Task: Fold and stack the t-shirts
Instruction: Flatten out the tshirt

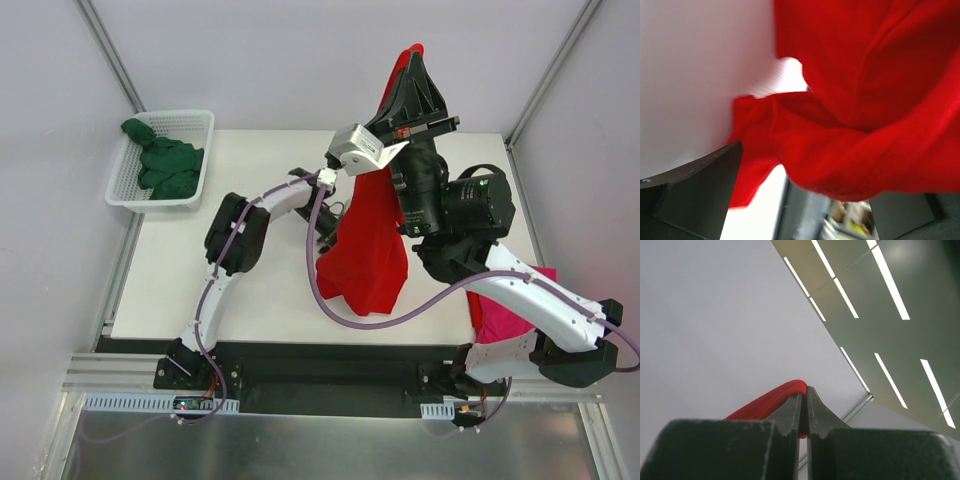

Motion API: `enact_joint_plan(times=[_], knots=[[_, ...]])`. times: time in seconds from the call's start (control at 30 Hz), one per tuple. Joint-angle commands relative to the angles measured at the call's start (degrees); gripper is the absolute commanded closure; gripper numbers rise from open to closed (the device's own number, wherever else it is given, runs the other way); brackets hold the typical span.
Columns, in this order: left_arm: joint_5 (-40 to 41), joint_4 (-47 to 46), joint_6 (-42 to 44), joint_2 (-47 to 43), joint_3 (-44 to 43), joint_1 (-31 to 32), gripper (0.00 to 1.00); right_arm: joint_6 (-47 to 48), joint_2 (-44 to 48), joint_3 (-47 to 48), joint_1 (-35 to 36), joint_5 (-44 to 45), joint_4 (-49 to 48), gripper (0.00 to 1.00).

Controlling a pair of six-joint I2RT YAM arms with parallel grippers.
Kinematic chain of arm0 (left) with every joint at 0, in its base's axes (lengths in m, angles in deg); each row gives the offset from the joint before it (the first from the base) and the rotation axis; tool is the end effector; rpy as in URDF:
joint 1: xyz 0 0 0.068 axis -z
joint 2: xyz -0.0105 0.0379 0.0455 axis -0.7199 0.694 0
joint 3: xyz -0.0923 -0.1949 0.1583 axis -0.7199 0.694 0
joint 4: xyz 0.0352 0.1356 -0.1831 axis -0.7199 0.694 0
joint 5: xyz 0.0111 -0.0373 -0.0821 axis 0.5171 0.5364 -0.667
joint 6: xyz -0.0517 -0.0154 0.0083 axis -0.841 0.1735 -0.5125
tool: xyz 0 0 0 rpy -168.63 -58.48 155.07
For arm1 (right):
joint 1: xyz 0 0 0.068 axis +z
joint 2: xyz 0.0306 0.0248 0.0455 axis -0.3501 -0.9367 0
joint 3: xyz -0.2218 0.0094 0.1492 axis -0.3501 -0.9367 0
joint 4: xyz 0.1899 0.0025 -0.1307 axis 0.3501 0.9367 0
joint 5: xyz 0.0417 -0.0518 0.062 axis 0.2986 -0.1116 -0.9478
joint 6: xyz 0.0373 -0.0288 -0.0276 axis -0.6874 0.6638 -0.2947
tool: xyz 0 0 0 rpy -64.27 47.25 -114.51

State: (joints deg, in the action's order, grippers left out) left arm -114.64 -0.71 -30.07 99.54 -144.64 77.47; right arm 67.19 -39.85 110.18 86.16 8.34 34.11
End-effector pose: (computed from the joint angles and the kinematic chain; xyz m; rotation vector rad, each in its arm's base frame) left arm 0.3508 -0.2541 0.1587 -1.0671 -2.2902 1.7031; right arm 0.0982 0.1718 0.5722 -0.6239 0.5414 -0.9665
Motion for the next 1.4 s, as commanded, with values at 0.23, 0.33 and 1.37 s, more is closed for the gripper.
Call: enact_joint_plan(times=[0.23,0.33,1.37], knots=[[-0.65,2.89,5.23,-13.45,10.59,0.41,1.00,57.11,2.34,0.68,0.42,0.72,-5.81,0.99],[3.93,2.81,4.71,-15.39,8.40,-6.16,1.00,57.02,2.95,-0.55,0.42,0.81,-6.60,0.99],[40.77,7.80,14.80,-53.08,12.43,-32.47,1.00,53.50,7.08,-2.65,-5.73,7.75,-4.05,0.99]])
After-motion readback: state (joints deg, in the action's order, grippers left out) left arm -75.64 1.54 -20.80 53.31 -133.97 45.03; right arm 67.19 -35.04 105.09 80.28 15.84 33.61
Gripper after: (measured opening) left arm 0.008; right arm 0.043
